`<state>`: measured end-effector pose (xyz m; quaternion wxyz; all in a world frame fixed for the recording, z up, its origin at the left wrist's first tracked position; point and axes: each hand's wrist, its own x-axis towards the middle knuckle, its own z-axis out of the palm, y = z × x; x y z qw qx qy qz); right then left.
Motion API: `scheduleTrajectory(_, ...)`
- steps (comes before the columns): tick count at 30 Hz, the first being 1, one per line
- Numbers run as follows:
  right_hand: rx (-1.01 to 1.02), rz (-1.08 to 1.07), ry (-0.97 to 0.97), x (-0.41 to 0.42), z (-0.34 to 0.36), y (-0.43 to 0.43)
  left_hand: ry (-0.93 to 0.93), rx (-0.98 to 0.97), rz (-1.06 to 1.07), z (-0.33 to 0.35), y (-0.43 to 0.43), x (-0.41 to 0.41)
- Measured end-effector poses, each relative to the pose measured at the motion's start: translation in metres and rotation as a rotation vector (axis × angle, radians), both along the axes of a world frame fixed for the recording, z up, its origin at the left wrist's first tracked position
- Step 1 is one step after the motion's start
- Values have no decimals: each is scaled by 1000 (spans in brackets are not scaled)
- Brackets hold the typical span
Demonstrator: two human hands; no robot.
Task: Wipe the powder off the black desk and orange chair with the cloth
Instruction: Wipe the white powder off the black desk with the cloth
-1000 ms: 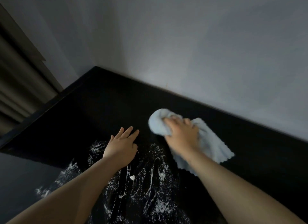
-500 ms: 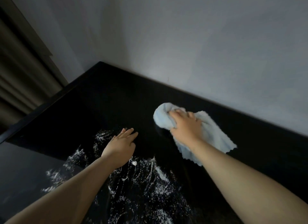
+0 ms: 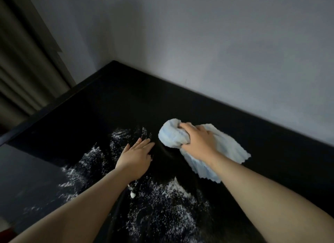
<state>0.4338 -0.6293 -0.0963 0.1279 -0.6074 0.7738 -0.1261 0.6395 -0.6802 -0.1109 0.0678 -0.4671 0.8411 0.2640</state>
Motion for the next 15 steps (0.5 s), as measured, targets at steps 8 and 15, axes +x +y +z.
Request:
scheduleTrajectory(8, 105, 274, -279, 57, -5, 51, 179, -172, 71, 11, 1, 32)
scheduleTrajectory(15, -102, -255, -138, 49, 9, -73, 57, -179, 290, 12, -29, 101)
